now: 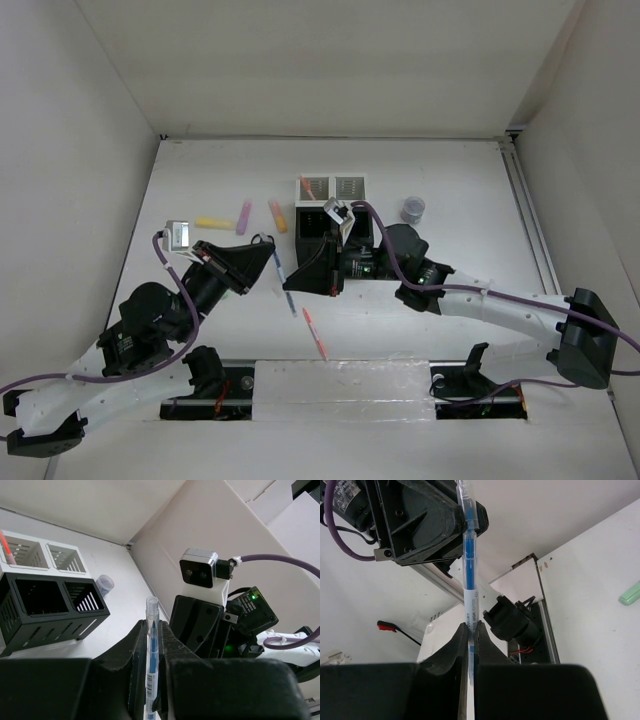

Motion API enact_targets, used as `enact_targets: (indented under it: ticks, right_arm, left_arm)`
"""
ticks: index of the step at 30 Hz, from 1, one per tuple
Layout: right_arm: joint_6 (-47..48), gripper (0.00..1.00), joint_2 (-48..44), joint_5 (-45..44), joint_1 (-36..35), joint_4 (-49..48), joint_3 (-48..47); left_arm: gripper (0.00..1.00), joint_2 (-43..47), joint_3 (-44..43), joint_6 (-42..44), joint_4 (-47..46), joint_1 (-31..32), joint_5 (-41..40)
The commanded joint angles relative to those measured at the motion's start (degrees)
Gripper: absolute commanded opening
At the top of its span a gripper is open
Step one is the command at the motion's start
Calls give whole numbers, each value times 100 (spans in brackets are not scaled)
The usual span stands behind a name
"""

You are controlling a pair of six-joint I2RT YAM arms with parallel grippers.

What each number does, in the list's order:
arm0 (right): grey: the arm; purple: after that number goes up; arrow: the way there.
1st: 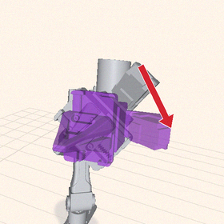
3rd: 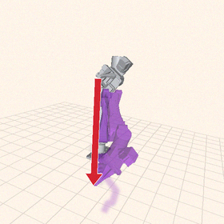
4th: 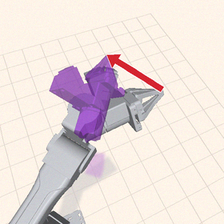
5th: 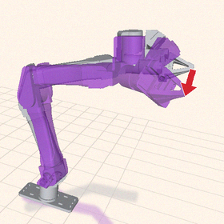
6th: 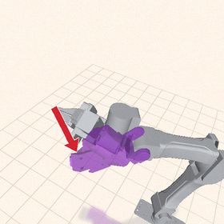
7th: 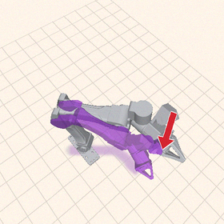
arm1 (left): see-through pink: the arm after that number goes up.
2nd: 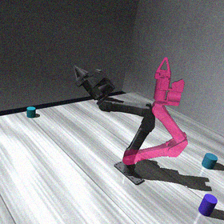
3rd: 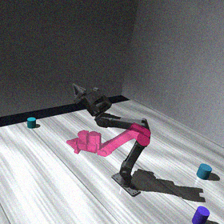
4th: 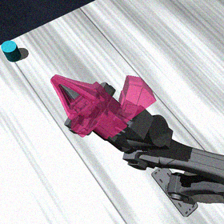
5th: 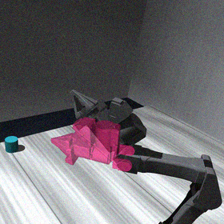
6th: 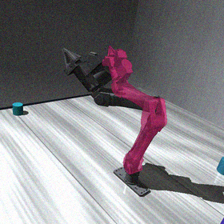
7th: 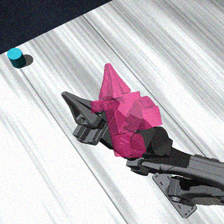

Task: Sort the stationery into containers
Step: Cap the pen

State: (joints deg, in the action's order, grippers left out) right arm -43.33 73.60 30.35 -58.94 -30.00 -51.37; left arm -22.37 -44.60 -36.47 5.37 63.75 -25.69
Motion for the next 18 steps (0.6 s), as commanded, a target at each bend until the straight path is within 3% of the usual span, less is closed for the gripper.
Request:
enact_targets:
  ticks: [1, 18]
  right_arm:
    - [9, 0, 5, 76, -21, -235, -277]
    - [281, 0, -109, 76, 40, 318, -391]
  left_arm:
    - [0, 13, 30, 70, -247, 6, 240]
    - [0, 66, -84, 527, 246, 6, 1356]
